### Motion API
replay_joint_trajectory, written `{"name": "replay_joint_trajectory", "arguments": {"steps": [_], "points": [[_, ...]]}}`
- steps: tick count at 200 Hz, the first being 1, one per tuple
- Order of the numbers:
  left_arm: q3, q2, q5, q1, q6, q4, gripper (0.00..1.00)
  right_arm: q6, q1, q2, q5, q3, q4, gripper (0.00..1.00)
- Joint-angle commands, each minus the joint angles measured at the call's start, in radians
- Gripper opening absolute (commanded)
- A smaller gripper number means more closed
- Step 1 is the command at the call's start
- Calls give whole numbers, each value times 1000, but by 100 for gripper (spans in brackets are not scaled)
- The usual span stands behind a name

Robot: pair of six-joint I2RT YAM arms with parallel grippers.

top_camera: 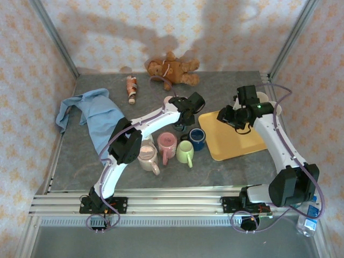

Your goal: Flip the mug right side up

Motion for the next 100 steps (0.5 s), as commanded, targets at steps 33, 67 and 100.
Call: {"name": "replay_joint_trajectory", "arguments": {"steps": [33,67,100], "points": [[4,-3,-25,6,5,-37,29,13,-6,-35,13,-14,8,42],[3,11,-14,7,-1,-38,29,10,-6,-35,12,-15,9,42],[1,16,-14,8,-2,-41,30,7,-6,-35,12,-18,8,42]]}}
